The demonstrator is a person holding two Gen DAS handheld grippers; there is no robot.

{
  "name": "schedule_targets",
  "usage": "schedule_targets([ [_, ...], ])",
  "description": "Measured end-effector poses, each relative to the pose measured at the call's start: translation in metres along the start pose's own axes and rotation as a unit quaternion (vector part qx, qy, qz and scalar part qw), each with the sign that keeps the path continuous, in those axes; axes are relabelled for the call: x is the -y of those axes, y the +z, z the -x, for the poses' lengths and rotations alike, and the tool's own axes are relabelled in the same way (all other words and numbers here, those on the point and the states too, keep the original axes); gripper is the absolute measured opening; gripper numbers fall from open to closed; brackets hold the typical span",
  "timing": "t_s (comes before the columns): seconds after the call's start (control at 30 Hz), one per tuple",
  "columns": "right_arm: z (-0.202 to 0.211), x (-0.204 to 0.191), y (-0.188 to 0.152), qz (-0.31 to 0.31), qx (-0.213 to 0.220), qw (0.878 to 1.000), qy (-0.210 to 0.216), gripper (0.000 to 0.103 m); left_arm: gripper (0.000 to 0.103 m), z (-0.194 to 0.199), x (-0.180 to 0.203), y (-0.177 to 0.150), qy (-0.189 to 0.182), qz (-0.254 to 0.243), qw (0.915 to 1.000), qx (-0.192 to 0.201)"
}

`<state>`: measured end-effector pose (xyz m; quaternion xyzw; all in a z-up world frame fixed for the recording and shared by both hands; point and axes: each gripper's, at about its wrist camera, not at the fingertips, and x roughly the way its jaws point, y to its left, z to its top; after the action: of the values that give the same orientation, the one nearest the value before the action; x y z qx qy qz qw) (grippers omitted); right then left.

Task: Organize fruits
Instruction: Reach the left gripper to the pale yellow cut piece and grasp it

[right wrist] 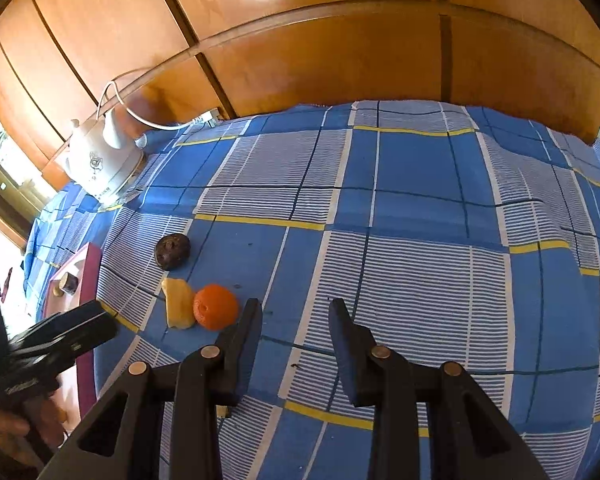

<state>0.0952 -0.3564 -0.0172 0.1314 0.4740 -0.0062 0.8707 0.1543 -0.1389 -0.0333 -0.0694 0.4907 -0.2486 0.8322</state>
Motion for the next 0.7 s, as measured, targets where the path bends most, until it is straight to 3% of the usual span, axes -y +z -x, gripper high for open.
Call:
schedule_targets([
  [0.17, -0.001, -0.001, 0.000, -0.004, -0.004, 1.000, 0.009, 0.035, 0.059, -0.028, 0.000, 0.008, -0.001, 0.023, 0.9996, -0.018],
  [0.4, -0.001, -0.004, 0.000, 0.000, -0.007, 1.000, 0.018, 0.035, 0.054, -0.055, -0.003, 0.013, 0.000, 0.050, 0.9982, -0.034],
  [0.5, -0.001, -0.004, 0.001, 0.001, -0.007, 1.000, 0.015, 0.035, 0.035, -0.065, -0.004, 0.008, 0.005, 0.040, 0.9983, -0.043],
  [0.7, -0.001, -0.001, 0.002, -0.002, -0.004, 1.000, 0.005, 0.035, 0.032, -0.038, 0.003, -0.005, 0.004, -0.009, 0.9999, -0.014],
])
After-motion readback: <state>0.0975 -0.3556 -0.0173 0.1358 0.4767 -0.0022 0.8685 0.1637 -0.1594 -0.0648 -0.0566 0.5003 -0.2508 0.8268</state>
